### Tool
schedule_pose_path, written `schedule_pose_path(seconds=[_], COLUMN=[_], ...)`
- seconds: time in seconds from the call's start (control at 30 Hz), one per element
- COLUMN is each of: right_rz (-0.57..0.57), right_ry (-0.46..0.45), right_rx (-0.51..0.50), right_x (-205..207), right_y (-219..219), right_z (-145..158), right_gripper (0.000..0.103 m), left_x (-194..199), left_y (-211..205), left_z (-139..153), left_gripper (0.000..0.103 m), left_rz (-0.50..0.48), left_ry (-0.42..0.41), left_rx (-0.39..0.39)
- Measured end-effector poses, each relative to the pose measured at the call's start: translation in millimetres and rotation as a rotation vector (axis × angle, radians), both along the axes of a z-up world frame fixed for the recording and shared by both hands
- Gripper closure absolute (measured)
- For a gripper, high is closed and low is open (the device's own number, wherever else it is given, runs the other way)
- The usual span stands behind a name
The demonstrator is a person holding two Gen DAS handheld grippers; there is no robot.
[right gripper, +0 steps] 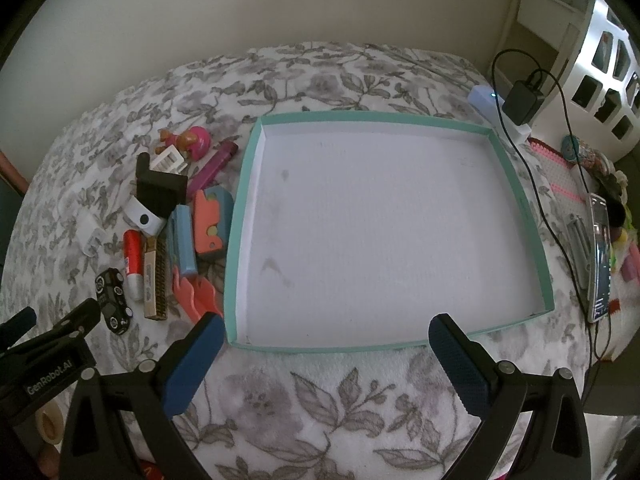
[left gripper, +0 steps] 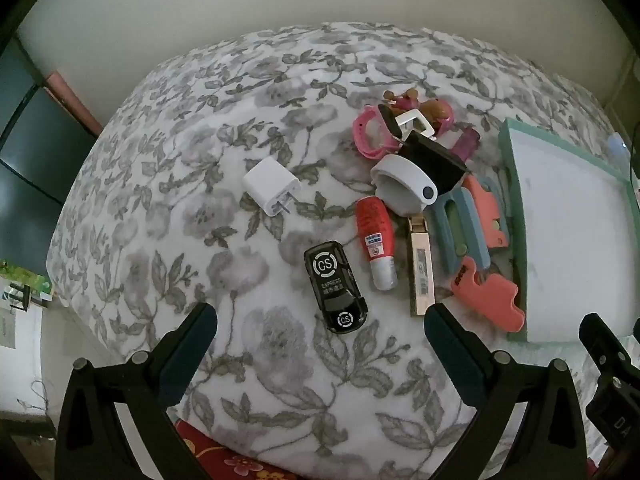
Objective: Organize rigid objects
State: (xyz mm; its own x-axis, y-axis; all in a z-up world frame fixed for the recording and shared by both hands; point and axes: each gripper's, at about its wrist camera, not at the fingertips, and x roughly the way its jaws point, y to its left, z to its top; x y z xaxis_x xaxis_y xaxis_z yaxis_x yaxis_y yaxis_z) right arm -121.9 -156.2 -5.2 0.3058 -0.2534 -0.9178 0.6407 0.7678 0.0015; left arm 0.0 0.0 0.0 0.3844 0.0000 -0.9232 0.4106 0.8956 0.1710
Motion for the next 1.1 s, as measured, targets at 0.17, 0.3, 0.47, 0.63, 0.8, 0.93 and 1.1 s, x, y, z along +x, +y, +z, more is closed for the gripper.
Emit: schedule_pose_path(seconds=[0.17, 0.3, 0.47, 0.63, 0.8, 0.93, 1.1], right_rz=[0.000, 0.001, 0.001, 0.001, 0.001, 0.001, 0.001], right_ry=[0.005, 0.006, 0.012, 0.012, 0.012, 0.012, 0.012], right_rx=[0.001, 0.000, -0.001, -0.001, 0.000, 0.000, 0.000], right_x=[1.6, 1.1, 2.2, 2.0, 1.9, 2.1, 2.1], right_y=[0.2, 0.2, 0.4, -0.1, 0.0, 0.1, -0.1], right_z=[0.1, -0.3, -0.7, -0.5, -0.8, -0.9, -0.9], right_gripper=[0.000, 0.000, 0.000, 0.000, 0.000, 0.000, 0.000], left_x=[-0.9, -1.2, -1.2, -0.9, -0.9, -0.9, -0.8], left_y=[-0.5, -0.3, -1.8, -1.6, -1.7, -1.9, -2.0], left_z=[-0.1, -0.3, -0.3, -0.3, -0.2, -0.3, -0.2], left_gripper=[0.000, 0.000, 0.000, 0.000, 0.000, 0.000, 0.000], left_rz=[-0.007, -0.009, -0.002, -0.002, -0.001, -0.001, -0.001], left_ry=[-0.001, -0.001, -0.002, -0.002, -0.001, -0.001, -0.002], left_rx=[0.001, 0.003, -0.001, 0.000, 0.000, 0.000, 0.000])
